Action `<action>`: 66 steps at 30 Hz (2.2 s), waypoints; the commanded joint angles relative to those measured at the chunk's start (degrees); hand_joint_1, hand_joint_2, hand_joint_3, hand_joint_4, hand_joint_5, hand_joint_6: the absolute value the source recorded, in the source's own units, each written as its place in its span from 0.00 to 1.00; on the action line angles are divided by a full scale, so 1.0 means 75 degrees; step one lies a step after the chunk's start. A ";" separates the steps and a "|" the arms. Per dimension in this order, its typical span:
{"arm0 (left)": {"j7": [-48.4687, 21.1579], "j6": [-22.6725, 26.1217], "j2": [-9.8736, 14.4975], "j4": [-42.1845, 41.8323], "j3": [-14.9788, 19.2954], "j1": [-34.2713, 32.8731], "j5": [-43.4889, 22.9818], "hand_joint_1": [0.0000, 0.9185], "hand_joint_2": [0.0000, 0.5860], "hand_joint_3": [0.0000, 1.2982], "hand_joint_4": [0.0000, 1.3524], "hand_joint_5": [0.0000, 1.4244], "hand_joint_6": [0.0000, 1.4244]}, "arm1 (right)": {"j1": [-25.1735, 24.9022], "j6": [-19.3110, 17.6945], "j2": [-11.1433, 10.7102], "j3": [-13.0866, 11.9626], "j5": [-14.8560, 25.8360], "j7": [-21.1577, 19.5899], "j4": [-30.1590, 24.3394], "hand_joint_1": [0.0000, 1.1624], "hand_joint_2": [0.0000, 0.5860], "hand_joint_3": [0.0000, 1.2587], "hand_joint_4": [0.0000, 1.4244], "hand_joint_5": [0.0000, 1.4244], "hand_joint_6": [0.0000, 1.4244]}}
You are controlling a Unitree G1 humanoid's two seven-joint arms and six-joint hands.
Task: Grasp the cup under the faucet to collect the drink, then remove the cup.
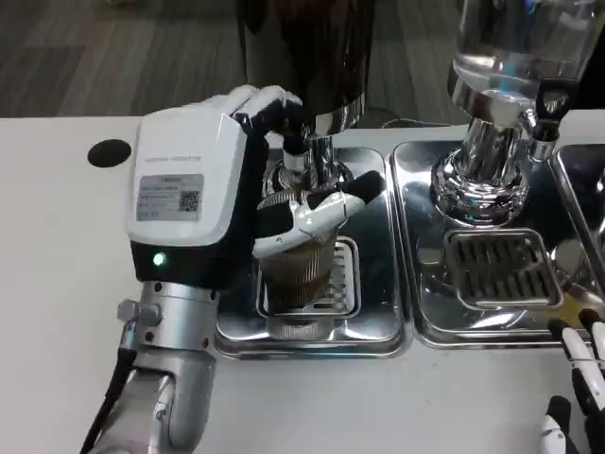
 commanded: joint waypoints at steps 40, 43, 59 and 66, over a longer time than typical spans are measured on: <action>0.2370 -0.1436 0.1095 0.0777 0.0599 0.4292 0.0144 0.00 0.14 0.13 0.00 0.11 0.09 | -0.0510 -0.0505 -0.0042 -0.0081 0.0434 0.1406 -0.1161 0.25 0.51 0.00 0.00 0.02 0.08; 0.2554 -0.1544 0.1093 0.1170 0.0524 0.4227 0.0092 0.00 0.14 0.14 0.00 0.11 0.09 | -0.0717 -0.0424 0.0075 -0.0143 0.1034 0.2318 -0.1490 0.31 0.49 0.00 0.00 0.00 0.08; 0.2772 -0.1429 0.1054 0.1688 0.0623 0.4353 -0.0261 0.00 0.12 0.16 0.00 0.10 0.07 | -0.3819 0.1402 0.1490 0.0430 0.3232 0.6303 -0.1817 0.46 0.31 0.00 0.00 0.00 0.01; 0.2866 -0.1449 0.1154 0.1520 0.0732 0.4636 -0.0375 0.00 0.13 0.19 0.00 0.11 0.07 | -0.4895 0.1593 0.1670 0.0676 0.3307 0.6720 -0.0710 0.47 0.30 0.00 0.00 0.00 0.00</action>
